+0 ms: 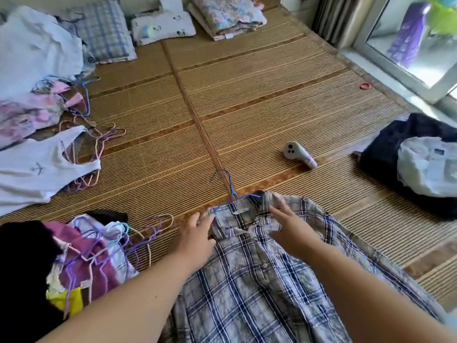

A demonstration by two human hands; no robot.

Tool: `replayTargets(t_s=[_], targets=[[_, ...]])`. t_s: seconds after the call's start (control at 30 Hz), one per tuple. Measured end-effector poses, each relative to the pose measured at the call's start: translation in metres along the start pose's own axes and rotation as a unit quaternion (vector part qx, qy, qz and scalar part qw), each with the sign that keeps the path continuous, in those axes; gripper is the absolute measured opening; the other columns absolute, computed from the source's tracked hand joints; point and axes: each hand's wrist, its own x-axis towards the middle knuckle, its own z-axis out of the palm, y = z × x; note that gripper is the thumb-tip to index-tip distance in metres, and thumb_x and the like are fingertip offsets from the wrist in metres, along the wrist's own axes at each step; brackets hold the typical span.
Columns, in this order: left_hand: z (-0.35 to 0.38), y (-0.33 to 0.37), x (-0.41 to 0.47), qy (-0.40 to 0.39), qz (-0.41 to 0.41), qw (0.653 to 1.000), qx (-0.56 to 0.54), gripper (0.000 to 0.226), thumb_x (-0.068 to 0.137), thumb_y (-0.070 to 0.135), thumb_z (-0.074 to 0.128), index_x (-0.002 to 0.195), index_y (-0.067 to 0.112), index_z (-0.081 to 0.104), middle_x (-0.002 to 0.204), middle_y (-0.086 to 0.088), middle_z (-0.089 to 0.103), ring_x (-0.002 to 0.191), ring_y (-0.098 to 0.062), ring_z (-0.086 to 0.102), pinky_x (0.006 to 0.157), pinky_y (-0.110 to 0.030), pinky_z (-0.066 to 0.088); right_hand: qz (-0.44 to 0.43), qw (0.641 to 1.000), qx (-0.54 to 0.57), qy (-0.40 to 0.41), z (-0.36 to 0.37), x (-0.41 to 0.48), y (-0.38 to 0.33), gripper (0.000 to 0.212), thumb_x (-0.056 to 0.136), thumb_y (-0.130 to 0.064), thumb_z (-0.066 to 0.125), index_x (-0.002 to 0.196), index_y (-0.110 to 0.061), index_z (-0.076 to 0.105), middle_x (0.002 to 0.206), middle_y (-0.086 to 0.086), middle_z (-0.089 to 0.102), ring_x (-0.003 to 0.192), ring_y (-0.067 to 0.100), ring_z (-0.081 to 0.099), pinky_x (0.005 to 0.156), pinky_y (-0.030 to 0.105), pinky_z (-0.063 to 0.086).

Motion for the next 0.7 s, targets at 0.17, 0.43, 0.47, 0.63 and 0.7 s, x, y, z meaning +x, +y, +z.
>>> replayTargets(t_s=[0.17, 0.43, 0.47, 0.63, 0.7], targets=[[-0.006, 0.014, -0.043, 0.007, 0.035, 0.999, 0.024, 0.075, 0.091, 0.037, 0.054, 0.150, 0.034, 0.008, 0.159, 0.000, -0.006, 0.144, -0.029, 0.011, 0.113, -0.042, 0.024, -0.024, 0.999, -0.044, -0.002, -0.004, -0.042, -0.026, 0.073, 0.090, -0.024, 0.056, 0.149, -0.035, 0.014, 0.158, -0.010, -0.006, 0.130, 0.021, 0.043, 0.096, 0.037, 0.048], [-0.066, 0.010, -0.183, 0.046, 0.047, 0.998, -0.025, 0.071, 0.092, 0.041, 0.052, 0.149, 0.037, 0.011, 0.159, 0.002, 0.005, 0.145, -0.026, 0.011, 0.116, -0.042, 0.013, -0.122, 0.984, -0.127, 0.000, -0.030, -0.149, -0.109, 0.071, 0.090, -0.035, 0.055, 0.146, -0.041, 0.013, 0.159, -0.006, 0.000, 0.145, 0.021, 0.012, 0.113, 0.044, 0.024], [-0.071, 0.004, -0.200, 0.045, 0.045, 0.998, -0.021, 0.071, 0.092, 0.040, 0.052, 0.149, 0.037, 0.011, 0.159, 0.003, 0.005, 0.145, -0.025, 0.012, 0.116, -0.042, 0.014, -0.130, 0.983, -0.130, 0.002, -0.030, -0.162, -0.119, 0.071, 0.089, -0.037, 0.056, 0.146, -0.043, 0.013, 0.158, -0.007, 0.001, 0.144, 0.020, 0.012, 0.112, 0.045, 0.026], [-0.089, -0.037, -0.270, 0.044, 0.007, 0.998, -0.036, 0.069, 0.092, 0.043, 0.052, 0.149, 0.035, 0.014, 0.159, 0.004, 0.009, 0.145, -0.023, 0.013, 0.117, -0.045, 0.018, -0.175, 0.977, -0.126, 0.003, -0.019, -0.211, -0.176, 0.071, 0.088, -0.038, 0.058, 0.146, -0.040, 0.017, 0.158, -0.005, 0.008, 0.143, 0.024, 0.017, 0.112, 0.043, 0.025], [-0.097, -0.058, -0.287, 0.063, -0.004, 0.998, -0.030, 0.068, 0.091, 0.042, 0.053, 0.149, 0.033, 0.020, 0.157, 0.002, 0.015, 0.143, -0.023, 0.018, 0.115, -0.041, 0.022, -0.184, 0.974, -0.130, 0.001, -0.018, -0.220, -0.202, 0.069, 0.088, -0.038, 0.057, 0.146, -0.039, 0.019, 0.158, -0.004, 0.011, 0.141, 0.026, 0.021, 0.111, 0.045, 0.027]])
